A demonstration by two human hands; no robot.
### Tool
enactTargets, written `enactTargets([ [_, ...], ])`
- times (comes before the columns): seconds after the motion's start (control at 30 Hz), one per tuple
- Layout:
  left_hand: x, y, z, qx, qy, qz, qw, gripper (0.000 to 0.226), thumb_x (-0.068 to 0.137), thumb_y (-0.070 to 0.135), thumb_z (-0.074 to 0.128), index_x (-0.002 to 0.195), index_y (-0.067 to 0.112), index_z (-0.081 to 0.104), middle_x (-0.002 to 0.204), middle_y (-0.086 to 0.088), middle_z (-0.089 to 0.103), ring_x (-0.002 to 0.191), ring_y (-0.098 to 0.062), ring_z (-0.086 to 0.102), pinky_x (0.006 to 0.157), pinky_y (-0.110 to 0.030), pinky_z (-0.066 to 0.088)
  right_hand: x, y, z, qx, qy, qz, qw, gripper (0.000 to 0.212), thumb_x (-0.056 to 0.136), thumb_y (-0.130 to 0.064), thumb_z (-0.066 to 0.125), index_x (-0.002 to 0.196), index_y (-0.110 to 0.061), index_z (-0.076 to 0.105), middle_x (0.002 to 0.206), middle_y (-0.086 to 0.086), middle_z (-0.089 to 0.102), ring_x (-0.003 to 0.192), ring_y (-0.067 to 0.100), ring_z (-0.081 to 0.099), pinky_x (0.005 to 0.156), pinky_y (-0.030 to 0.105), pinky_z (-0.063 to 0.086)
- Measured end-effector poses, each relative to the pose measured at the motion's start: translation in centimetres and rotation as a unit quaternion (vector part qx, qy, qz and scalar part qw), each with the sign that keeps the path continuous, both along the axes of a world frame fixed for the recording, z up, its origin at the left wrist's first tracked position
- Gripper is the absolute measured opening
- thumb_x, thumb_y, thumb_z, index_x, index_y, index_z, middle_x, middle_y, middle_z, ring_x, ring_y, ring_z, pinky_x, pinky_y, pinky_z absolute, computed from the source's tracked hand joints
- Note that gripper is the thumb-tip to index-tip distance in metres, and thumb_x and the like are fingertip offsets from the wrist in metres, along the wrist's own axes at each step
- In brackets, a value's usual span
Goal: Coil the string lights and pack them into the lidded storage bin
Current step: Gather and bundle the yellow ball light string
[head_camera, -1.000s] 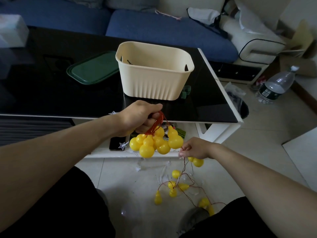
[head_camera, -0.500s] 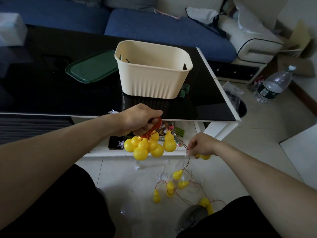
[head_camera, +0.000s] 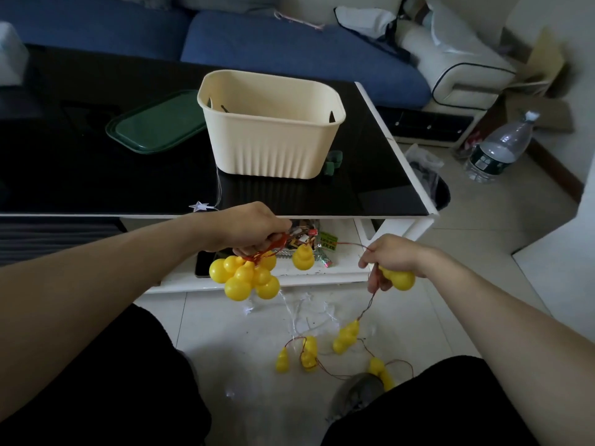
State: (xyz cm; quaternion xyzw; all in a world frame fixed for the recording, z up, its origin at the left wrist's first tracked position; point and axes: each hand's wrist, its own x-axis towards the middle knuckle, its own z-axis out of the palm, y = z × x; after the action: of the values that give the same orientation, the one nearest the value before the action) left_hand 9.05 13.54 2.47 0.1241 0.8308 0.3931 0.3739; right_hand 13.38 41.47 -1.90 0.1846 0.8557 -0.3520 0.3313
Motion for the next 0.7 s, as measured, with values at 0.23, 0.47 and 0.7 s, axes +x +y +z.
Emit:
enactTargets([
  [0.23,-0.2,1.0,-0.6,0.016,-0.015,0.006,1.000,0.051,0.106,0.039,0.035,0.061,0.017,0.033,0.048,0.002,0.022,0.038,-0.012,0.014,0.040,-0.020,0.016,1.4,1.5,4.0,-0.187,0.157,-0.166,0.955,0.039,0.104,-0.037,0.049,0.105,-0.001,0.064,0.051,0.002,0.042,0.044,0.019,0.047,0.054,0.034,0.052],
  [0.47,0.2,2.7,-0.5,0.033,0.024,0.037,0.998,0.046,0.104,0.036,0.044,0.064,0.013,0.041,0.047,-0.001,0.029,0.037,-0.013,0.021,0.041,-0.021,0.021,3.8,1.8,7.2,-0.386,0.212,-0.191,0.877,0.022,0.081,-0.031,0.069,0.071,-0.014,0.059,0.058,-0.001,0.043,0.053,0.014,0.045,0.066,0.034,0.049],
  [0.7,1.2,3.8,0.1,0.044,-0.013,0.020,0.999,0.041,0.102,0.032,0.048,0.066,0.012,0.050,0.046,0.003,0.029,0.038,-0.011,0.019,0.041,-0.019,0.018,4.6,0.6,7.8,-0.363,0.231,-0.154,0.889,0.039,0.089,-0.042,0.061,0.097,-0.006,0.073,0.049,0.003,0.046,0.041,0.012,0.041,0.057,0.030,0.052],
])
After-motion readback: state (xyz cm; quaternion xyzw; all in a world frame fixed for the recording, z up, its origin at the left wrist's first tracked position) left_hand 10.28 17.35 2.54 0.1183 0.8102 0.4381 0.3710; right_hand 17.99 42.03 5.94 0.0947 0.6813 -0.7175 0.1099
